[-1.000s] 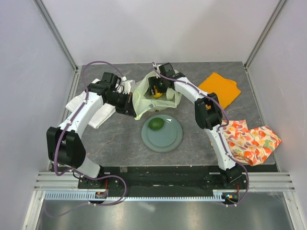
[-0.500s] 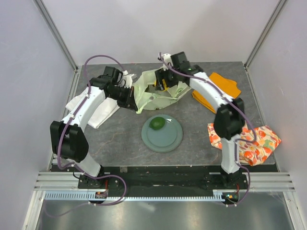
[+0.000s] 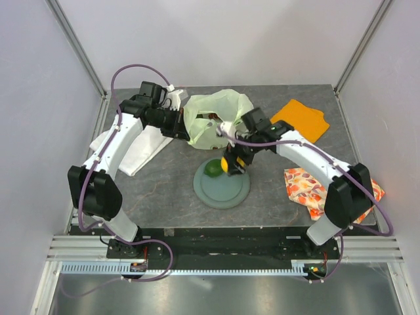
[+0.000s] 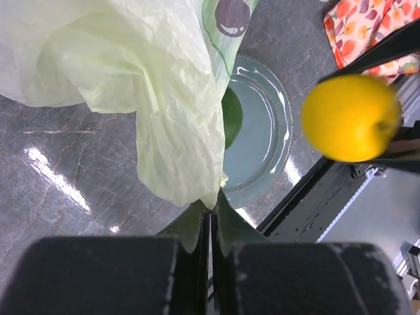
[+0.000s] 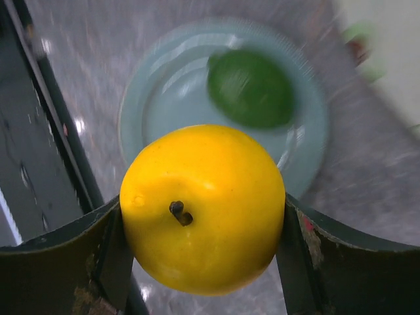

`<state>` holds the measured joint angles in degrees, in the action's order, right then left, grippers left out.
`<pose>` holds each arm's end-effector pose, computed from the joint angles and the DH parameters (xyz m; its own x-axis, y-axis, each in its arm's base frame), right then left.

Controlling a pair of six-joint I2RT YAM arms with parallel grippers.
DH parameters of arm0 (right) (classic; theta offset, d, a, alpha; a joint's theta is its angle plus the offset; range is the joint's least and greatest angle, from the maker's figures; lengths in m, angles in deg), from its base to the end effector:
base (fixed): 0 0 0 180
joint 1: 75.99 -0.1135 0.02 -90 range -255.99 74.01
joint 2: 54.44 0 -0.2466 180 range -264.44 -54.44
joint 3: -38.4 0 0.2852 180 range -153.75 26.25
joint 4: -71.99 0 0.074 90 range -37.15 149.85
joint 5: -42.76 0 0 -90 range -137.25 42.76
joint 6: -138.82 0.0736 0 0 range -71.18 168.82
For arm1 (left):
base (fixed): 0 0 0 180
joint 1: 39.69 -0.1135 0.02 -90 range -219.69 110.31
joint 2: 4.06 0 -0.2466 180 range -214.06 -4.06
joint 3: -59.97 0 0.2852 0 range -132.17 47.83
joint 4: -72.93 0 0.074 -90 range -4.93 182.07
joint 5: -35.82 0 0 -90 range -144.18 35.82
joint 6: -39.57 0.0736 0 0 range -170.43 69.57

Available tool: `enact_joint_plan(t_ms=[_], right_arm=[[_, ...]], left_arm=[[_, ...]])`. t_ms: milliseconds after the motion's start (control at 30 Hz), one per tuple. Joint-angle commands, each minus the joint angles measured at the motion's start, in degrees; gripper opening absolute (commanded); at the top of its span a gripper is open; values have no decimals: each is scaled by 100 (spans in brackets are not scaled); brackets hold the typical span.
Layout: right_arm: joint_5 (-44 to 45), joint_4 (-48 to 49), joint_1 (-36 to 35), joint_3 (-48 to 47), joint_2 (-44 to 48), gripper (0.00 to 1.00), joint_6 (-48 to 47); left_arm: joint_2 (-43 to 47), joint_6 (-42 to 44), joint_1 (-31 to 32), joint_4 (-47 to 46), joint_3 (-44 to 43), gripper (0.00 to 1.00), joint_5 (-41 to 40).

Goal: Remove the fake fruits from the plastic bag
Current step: Place the fake fruit on the plate.

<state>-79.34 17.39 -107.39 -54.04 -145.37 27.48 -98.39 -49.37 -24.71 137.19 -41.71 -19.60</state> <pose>0.3134 0.2371 0.2586 -0.3760 -0.5906 -0.7140 -0.9132 0.3670 0.1772 0.3707 -0.1424 0.2831 -0.7997 0.2298 -0.5547 0.5270 0.7111 -0.4653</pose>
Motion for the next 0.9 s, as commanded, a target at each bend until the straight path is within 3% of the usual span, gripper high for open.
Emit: enact_joint_plan(t_ms=[0,400,500,567,600,633,867], right_arm=[[264,-404,-296,584,-117,43,-1187],[1039,-140,-323,198,-1584,47,-1434],[960,-88,-306,84,-1787,54,-1478],[907,-52,-306,-30,-1875,65,-1417],[872,-61,-297,-74,-1893,78,-1416],[854,-70,-297,-100,-1858,98,-1434],[846,-752,-148,-364,-1305,98,-1460]], left_arm=[[221,-9,13,-123,-170,2,66],[476,17,-4,-132,94,1,39],[494,70,-13,-114,121,2,100],[511,79,-13,-96,129,2,162],[511,87,-13,-88,138,2,171],[520,96,-13,-88,164,2,206],[520,87,-22,-62,305,1,347]])
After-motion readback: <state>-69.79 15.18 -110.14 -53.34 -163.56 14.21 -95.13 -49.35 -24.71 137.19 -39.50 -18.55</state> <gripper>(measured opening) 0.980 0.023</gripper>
